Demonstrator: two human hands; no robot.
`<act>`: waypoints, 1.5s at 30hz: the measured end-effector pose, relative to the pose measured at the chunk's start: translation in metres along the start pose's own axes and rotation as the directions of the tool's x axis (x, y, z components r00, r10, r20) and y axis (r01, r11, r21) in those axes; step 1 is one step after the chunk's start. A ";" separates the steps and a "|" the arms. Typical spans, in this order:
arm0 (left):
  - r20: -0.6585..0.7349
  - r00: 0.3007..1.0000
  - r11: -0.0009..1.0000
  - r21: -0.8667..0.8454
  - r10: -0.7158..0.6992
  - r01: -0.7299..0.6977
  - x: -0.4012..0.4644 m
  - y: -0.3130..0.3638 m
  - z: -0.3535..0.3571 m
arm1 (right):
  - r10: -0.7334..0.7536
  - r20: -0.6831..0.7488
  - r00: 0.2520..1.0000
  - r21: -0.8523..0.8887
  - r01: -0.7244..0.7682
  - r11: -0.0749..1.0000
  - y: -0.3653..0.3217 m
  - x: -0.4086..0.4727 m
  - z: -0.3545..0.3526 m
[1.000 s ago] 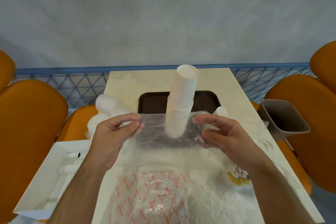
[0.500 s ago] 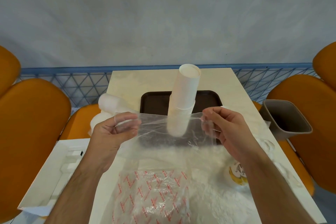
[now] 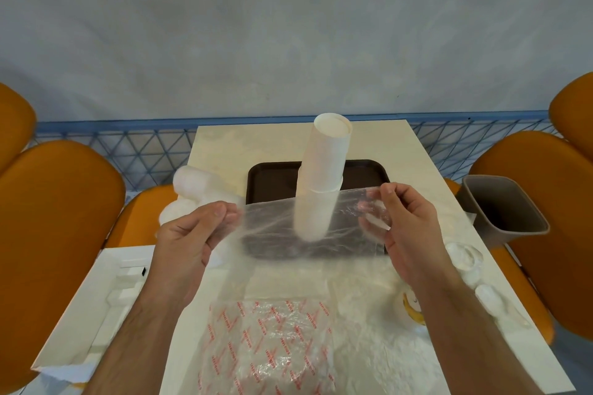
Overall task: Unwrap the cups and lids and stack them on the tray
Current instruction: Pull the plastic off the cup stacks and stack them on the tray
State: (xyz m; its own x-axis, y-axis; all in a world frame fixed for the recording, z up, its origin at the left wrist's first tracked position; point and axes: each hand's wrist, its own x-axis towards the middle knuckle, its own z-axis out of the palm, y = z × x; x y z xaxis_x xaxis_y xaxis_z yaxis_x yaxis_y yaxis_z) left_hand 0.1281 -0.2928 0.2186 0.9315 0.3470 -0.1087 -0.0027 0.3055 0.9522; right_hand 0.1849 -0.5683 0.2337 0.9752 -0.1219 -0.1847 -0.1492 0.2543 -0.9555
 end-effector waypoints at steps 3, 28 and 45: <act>0.004 1.000 1.000 -0.007 -0.006 0.006 -0.001 0.003 0.002 | -0.004 0.071 0.997 -0.033 0.007 0.999 0.000 -0.004 0.000; 0.394 0.877 0.916 0.384 -0.275 0.115 0.003 0.013 -0.027 | 0.103 0.649 0.754 -0.238 0.072 0.969 -0.005 -0.009 -0.034; 0.303 0.942 0.989 0.080 -0.142 0.124 -0.012 -0.007 -0.032 | 0.138 0.515 0.846 -0.189 -0.045 0.981 0.012 -0.014 -0.030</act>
State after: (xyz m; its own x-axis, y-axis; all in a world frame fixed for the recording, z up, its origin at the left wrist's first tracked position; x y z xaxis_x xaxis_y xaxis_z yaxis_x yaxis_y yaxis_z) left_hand 0.1054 -0.2701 0.2043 0.9883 0.0153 -0.1516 0.1417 0.2741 0.9512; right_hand 0.1643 -0.5925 0.2182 0.8885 0.4264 -0.1694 -0.2210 0.0741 -0.9725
